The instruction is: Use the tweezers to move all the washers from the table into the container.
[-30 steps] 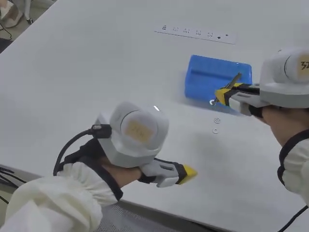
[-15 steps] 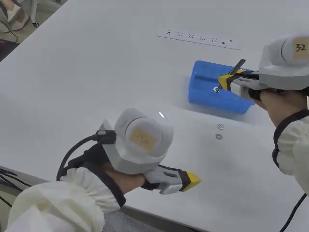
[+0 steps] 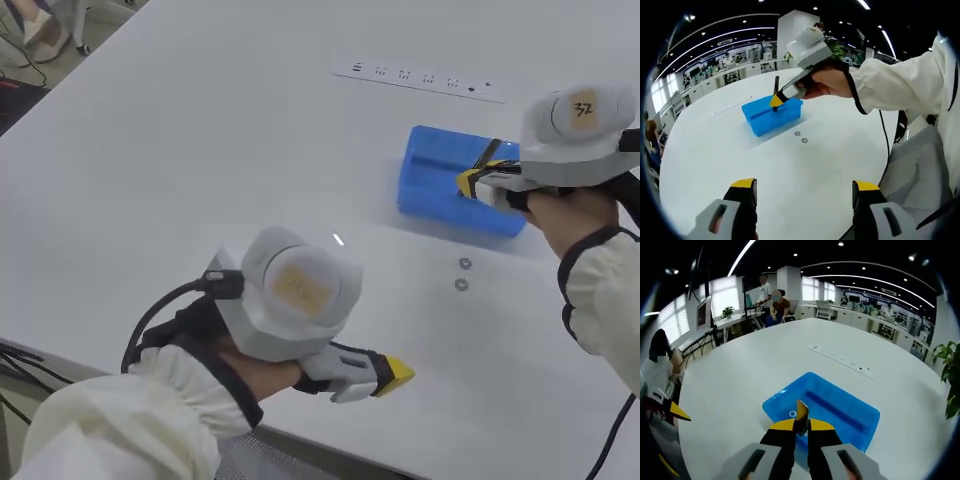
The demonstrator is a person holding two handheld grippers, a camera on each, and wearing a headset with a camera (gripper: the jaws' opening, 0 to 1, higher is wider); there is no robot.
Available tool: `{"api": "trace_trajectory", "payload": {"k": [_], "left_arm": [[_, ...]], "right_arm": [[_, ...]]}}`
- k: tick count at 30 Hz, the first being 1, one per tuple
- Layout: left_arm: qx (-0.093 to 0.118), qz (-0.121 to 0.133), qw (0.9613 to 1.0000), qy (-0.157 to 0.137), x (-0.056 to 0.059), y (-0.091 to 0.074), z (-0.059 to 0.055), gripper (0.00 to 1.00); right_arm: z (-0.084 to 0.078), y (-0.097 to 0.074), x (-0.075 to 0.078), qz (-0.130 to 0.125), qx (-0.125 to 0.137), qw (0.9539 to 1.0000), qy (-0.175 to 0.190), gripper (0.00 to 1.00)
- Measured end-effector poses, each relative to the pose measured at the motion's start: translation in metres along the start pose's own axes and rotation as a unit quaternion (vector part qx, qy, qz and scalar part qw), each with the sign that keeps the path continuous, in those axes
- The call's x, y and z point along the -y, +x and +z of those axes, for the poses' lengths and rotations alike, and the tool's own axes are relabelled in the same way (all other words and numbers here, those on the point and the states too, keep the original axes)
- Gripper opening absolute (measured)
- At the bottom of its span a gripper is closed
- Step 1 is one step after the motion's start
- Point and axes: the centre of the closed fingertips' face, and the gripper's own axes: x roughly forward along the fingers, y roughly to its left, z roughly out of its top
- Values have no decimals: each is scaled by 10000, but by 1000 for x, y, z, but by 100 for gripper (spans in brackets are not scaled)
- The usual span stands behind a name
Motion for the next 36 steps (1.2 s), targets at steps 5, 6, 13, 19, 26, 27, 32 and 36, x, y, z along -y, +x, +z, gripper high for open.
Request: {"api": "trace_trajectory", "payload": {"k": [5,6,13,19,26,27,32,36], "left_arm": [[4,7,10000,-2,1,0,0,79],[4,8,10000,0,1,0,0,79],[1,19,10000,-35,0,0,0,79],[-2,19,10000,-25,0,0,-1,79],[3,17,10000,-18,0,0,0,79],[11,22,10000,-16,0,0,1,79],[27,38,10000,-46,-2,0,1,79],[29,34,10000,-33,-1,0,2,79]], "right_arm": [[-9,7,4,1,-135,9999,-31,4],[-10,8,4,12,-157,9999,-28,4],[-13,10,4,42,-153,9997,182,4],[-12,11,6,63,-137,9997,216,4],[-12,11,9,42,-138,9995,294,5],[-12,11,10,18,-116,9995,293,5],[-3,-5,13,-55,100,9994,328,5],[7,-17,17,-46,325,9987,388,5]]}}
